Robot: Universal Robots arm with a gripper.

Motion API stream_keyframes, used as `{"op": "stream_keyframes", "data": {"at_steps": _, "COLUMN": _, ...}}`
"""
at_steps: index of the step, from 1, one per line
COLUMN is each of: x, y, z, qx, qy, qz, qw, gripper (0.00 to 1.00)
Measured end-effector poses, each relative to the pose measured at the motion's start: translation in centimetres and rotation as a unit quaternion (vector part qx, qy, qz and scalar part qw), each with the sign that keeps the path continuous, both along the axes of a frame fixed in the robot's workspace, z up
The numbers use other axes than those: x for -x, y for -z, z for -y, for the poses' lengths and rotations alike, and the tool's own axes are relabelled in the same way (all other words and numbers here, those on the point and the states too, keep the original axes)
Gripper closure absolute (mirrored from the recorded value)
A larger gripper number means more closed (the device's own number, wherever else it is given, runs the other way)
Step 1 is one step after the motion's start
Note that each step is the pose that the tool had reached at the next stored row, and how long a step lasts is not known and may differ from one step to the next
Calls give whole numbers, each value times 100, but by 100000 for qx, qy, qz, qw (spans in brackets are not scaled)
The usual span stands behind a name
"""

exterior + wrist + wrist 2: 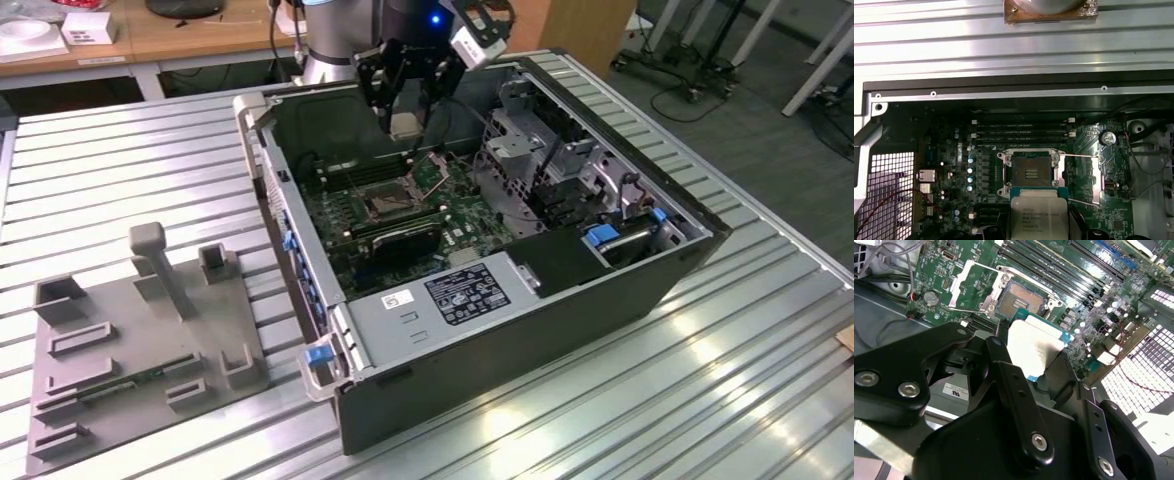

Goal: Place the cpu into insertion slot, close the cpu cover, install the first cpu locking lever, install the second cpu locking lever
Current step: 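Place the cpu into insertion slot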

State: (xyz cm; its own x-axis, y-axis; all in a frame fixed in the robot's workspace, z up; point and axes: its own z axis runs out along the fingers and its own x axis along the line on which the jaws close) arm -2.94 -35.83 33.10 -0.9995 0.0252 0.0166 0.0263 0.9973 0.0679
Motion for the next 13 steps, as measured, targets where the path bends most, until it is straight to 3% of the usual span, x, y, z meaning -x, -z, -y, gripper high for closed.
{"op": "stream_keyframes", "data": {"at_steps": 13, "x": 0, "y": 24, "z": 0, "qx": 39, "qy": -2, "qz": 4, "qw": 100000, "gripper": 46}}
